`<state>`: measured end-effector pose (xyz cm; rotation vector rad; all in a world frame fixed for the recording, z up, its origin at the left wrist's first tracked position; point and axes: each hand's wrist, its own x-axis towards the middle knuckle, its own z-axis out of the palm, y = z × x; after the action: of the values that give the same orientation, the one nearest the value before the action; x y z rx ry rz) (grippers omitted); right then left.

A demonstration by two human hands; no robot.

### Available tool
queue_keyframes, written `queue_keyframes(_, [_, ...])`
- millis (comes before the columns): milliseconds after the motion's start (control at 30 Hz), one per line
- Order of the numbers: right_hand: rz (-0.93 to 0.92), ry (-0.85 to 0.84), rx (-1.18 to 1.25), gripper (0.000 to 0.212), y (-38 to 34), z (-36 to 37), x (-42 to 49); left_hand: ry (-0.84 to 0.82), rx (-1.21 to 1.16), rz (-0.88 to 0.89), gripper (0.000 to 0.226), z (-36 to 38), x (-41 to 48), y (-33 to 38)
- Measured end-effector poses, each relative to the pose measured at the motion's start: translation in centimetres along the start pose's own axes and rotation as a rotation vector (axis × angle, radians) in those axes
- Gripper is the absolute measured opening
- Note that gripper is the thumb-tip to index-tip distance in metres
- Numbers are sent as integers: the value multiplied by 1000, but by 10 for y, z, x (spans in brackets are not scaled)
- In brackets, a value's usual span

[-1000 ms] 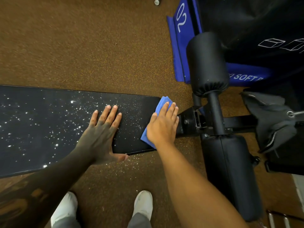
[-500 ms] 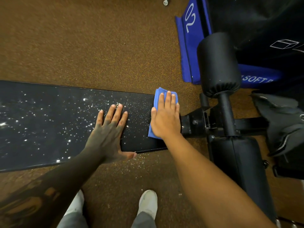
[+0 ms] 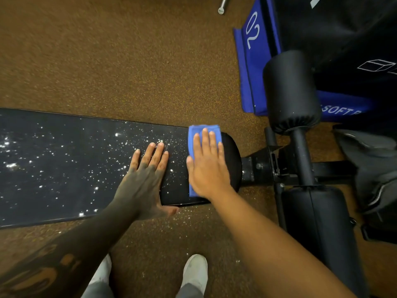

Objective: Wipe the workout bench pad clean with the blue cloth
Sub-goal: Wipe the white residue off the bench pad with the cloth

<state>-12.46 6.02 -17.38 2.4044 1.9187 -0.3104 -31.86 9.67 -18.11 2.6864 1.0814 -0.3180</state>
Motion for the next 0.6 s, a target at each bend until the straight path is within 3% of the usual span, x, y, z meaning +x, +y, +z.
queue_keyframes(100, [-107, -21, 0, 65, 13, 1, -4, -7, -13, -20, 149, -1, -2, 1])
queue_keyframes(267, [258, 34, 77, 65, -10, -1, 26, -24, -9, -64, 152, -1, -6, -3])
queue_keyframes(433, [-72, -5, 33, 64, 2, -2, 16, -33, -7, -30, 151, -2, -7, -7])
queue_keyframes(600, [245, 33, 112, 64, -21, -4, 28, -41, 29, -32, 151, -3, -9, -11])
